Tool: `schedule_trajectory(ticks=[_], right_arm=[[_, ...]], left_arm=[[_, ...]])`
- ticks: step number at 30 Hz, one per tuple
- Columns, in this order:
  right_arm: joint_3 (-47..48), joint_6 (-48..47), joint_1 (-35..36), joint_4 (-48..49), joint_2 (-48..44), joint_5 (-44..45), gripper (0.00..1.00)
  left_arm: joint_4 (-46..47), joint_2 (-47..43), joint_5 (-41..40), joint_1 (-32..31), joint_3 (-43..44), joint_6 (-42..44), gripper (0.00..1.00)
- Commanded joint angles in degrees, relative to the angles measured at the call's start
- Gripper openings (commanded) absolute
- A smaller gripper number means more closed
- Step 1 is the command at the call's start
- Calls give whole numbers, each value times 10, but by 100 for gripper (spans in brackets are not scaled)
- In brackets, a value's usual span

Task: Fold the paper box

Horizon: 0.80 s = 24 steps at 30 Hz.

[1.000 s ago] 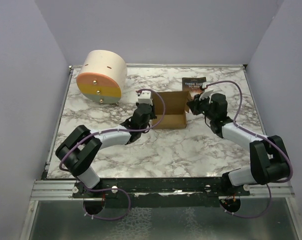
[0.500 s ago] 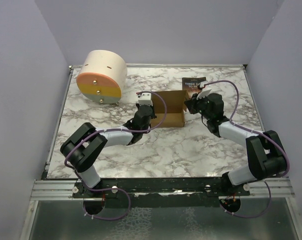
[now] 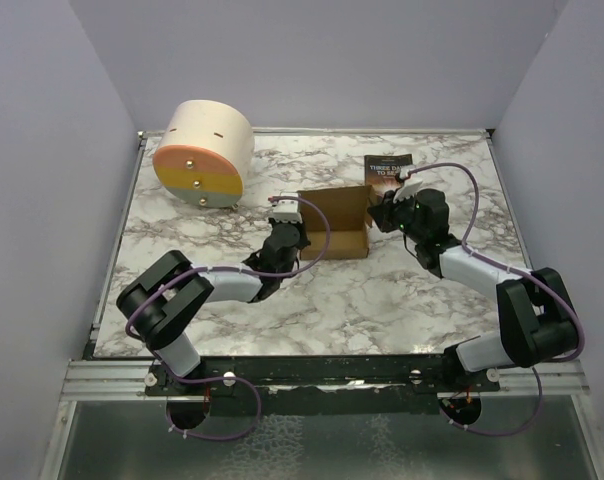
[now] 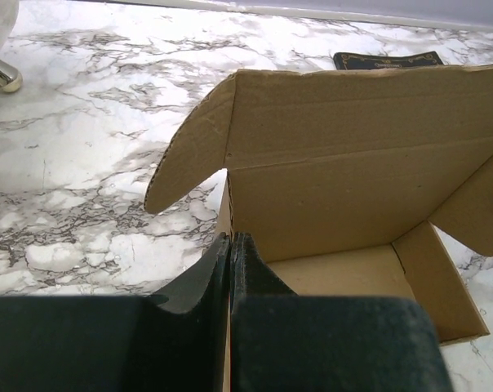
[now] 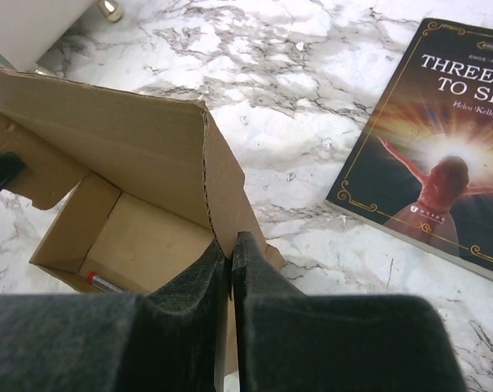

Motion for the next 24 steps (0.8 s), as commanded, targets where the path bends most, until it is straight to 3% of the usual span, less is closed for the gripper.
schedule_trajectory(ticks=[1, 24], right_arm=[[-4, 14, 16, -19, -12, -51, 6], [-11, -11, 42, -85, -45, -39, 8]], left_arm=[[36, -17, 24, -17, -11, -5, 0], [48, -39, 17, -34, -58, -2, 0]])
